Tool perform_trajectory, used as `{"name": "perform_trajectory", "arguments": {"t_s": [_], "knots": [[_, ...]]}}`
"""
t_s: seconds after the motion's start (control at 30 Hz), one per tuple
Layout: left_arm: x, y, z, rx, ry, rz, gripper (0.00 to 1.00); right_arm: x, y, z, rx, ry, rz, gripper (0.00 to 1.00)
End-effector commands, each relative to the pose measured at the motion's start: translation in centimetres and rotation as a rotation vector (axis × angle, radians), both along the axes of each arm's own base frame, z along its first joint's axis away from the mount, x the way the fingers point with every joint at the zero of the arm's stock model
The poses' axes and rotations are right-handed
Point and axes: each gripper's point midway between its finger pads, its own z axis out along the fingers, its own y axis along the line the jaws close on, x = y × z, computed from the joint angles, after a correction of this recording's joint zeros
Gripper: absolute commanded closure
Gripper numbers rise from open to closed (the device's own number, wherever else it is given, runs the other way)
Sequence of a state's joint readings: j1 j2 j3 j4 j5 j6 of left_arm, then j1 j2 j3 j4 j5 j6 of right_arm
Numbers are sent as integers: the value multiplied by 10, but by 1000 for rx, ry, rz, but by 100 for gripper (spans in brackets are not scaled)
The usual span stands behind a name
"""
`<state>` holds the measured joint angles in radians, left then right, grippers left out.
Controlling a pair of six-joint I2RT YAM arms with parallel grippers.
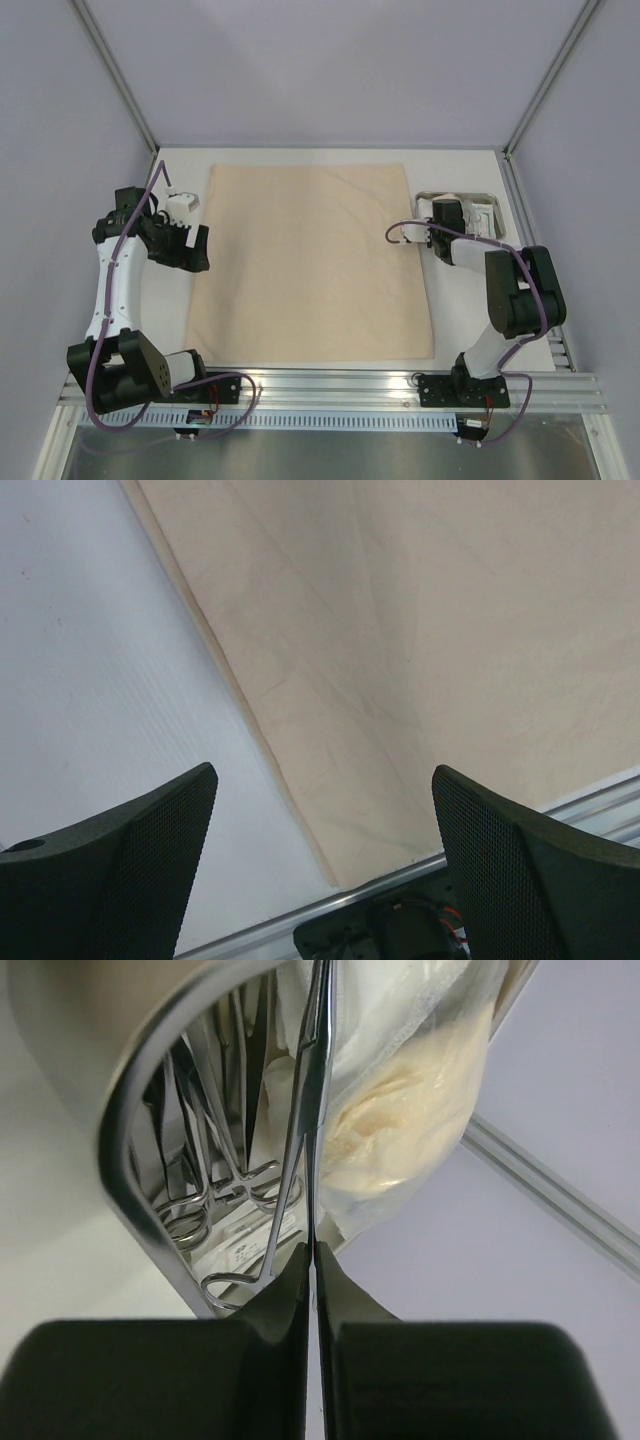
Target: Prepare the surgical pack
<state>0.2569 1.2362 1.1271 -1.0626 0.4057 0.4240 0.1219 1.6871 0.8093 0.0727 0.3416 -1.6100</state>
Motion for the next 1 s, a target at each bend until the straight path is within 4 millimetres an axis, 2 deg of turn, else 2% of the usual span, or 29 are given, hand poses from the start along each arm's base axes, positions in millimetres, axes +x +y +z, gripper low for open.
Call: {"name": "perform_trajectory", "arguments": {"t_s": [0.0, 0.23, 0.43, 0.53, 0.7, 0.77, 0.83, 0.87, 0.97], "knots": [[10, 2, 16, 11, -65, 2, 3, 5, -2, 16, 17, -58, 36, 99], [10, 3, 17, 16, -68, 4, 3, 14, -2, 19, -23, -69, 64, 100], [10, 3, 19, 18, -70, 9, 3, 9, 2, 4, 5, -33, 76, 99], [11, 4, 20, 21, -72, 7, 3, 9, 2, 2, 12, -35, 75, 94], [10, 5, 21, 25, -71, 12, 3, 9, 2, 3, 19, -39, 63, 73], [10, 5, 21, 26, -73, 14, 3, 11, 1, 10, 31, -67, 52, 66], [10, 4, 22, 22, -71, 12, 3, 12, 1, 17, 55, -90, 31, 64], [10, 4, 23, 23, -75, 9, 3, 16, 1, 30, 66, -121, 23, 63], [9, 4, 25, 24, -79, 9, 3, 19, 0, 52, 119, -179, -26, 61]]}}
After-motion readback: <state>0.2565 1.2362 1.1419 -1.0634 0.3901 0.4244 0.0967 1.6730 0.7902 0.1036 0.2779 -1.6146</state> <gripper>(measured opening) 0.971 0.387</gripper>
